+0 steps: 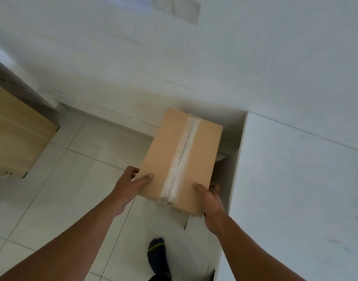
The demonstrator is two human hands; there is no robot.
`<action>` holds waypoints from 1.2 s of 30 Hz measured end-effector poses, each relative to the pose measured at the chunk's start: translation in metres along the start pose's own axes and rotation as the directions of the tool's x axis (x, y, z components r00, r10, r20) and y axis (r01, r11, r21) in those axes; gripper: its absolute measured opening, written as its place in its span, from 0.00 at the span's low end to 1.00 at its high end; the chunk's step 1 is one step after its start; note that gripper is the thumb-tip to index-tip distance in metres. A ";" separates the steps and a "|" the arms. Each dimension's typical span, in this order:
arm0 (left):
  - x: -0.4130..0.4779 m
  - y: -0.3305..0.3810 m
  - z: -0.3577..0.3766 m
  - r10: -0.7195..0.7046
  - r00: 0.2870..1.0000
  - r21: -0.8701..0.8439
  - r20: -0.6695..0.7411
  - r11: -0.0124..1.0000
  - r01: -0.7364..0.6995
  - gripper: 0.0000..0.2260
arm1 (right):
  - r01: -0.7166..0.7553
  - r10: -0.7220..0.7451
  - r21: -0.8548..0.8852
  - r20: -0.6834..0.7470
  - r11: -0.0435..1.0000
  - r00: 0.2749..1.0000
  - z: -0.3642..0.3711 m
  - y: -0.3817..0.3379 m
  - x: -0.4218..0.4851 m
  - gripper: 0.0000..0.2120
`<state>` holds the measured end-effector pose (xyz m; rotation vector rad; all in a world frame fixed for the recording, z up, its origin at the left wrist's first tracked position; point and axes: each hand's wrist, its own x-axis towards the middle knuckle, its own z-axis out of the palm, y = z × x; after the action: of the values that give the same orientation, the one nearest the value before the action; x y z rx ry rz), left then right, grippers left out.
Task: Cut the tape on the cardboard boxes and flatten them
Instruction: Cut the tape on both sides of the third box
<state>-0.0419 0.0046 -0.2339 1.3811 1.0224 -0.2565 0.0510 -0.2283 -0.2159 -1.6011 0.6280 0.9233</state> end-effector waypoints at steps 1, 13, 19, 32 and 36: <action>-0.008 0.004 -0.003 0.000 1.000 -0.084 0.020 0.996 0.002 0.33 | 0.031 -0.031 0.035 0.015 0.999 0.999 -0.001 -0.004 -0.007 0.24; -0.125 0.077 0.009 0.122 0.916 -0.318 0.382 0.948 0.006 0.51 | 0.270 -0.290 0.114 0.240 0.956 0.926 -0.088 -0.070 -0.123 0.31; -0.174 0.096 0.130 0.257 0.873 -0.343 0.414 0.933 -0.111 0.33 | 0.301 -0.320 0.120 0.188 0.946 0.929 -0.212 -0.056 -0.169 0.27; -0.257 -0.037 0.345 0.112 0.976 -0.350 0.186 0.936 -0.040 0.33 | 0.252 -0.310 -0.296 -0.169 0.921 0.936 -0.444 0.063 -0.171 0.12; -0.280 -0.054 0.375 0.133 0.990 -0.344 0.052 0.933 -0.107 0.29 | 0.009 -0.372 -0.667 -0.405 0.745 0.835 -0.493 0.097 -0.166 0.07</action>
<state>-0.0732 -0.4522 -0.1225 1.1045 0.8688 -0.0352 -0.0026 -0.7420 -0.0996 -2.5492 0.4981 0.5489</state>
